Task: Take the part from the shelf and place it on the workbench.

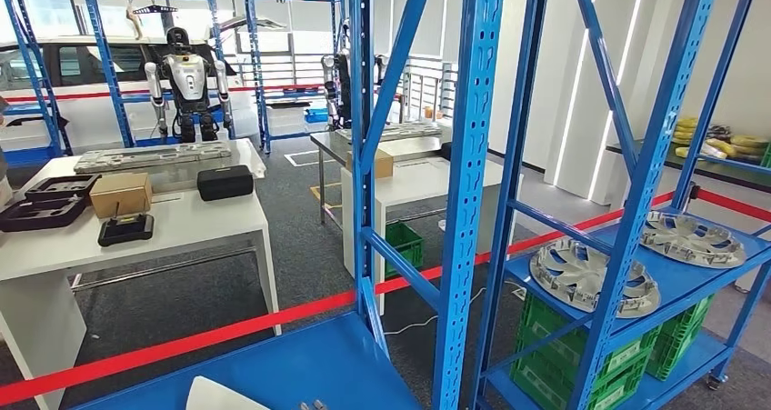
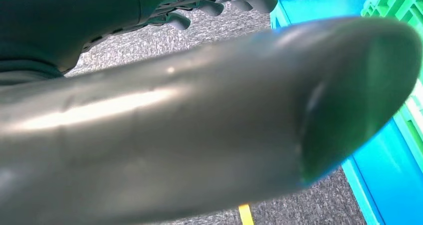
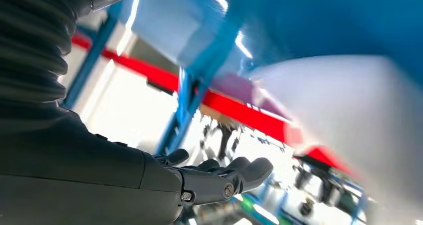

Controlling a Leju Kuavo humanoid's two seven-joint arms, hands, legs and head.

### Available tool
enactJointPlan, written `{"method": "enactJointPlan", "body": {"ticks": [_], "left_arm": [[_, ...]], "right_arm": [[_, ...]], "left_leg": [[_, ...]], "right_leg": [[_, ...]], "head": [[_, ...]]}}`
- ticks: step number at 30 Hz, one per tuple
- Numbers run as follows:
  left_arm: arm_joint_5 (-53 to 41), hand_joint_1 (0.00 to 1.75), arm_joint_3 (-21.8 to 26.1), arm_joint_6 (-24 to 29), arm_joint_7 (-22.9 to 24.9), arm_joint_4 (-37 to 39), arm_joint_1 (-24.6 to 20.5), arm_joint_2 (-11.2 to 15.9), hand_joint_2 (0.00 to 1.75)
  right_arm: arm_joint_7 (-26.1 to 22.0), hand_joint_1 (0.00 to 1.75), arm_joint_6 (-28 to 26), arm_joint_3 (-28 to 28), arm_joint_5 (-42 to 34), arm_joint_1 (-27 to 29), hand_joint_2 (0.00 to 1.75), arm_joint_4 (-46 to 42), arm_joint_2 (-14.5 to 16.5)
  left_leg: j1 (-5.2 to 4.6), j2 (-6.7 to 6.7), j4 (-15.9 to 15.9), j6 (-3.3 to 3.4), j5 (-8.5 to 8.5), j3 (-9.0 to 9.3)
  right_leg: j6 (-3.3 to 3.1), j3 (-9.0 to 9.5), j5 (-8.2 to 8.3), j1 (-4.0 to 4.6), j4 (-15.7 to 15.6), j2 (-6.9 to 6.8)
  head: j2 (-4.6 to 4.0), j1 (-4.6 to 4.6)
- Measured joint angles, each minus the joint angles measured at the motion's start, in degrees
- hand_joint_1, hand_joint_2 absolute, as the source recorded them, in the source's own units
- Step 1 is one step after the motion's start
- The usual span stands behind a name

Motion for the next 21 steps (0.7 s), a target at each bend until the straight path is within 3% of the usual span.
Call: {"method": "enactJointPlan", "body": {"ticks": [8, 18, 19, 21], "left_arm": [[-0.48, 0.0, -0.08, -0.27, 0.61, 0.23, 0.09, -0.47, 0.0], [-0.57, 0.0, -0.56, -0.67, 0.33, 0.44, 0.09, -0.73, 0.0], [-0.6, 0.0, -0.69, -0.71, 0.29, 0.45, 0.09, -0.73, 0.0], [-0.64, 0.0, -0.88, -0.76, 0.03, 0.46, 0.09, -0.73, 0.0]], "right_arm": [[-1.32, 0.0, -1.56, 6.44, 3.73, -1.2, 1.75, 0.0, 1.07], [-3.72, 0.0, -3.41, 7.03, -2.59, -0.82, 1.75, 0.0, 1.43], [-3.94, 0.06, -3.32, 6.71, -3.78, -0.78, 1.75, 0.0, 1.41], [-4.09, 0.85, -3.02, 6.04, -5.28, -0.74, 1.75, 0.0, 1.35]], "left_leg": [[0.01, -0.01, 0.0, 0.0, 0.0, 0.07], [-0.01, -0.01, 0.0, 0.0, 0.0, 0.19], [-0.01, -0.01, 0.0, 0.0, 0.01, 0.23], [-0.01, -0.01, 0.0, 0.0, 0.01, 0.26]], "right_leg": [[0.0, 0.0, 0.0, 0.0, 0.0, -0.01], [0.01, 0.0, 0.01, 0.0, 0.0, -0.01], [0.01, 0.0, 0.01, 0.0, 0.0, -0.01], [0.01, 0.0, 0.01, 0.0, 0.0, 0.0]], "head": [[0.0, 0.01], [0.0, 0.0], [0.0, 0.0], [0.0, 0.0]]}}
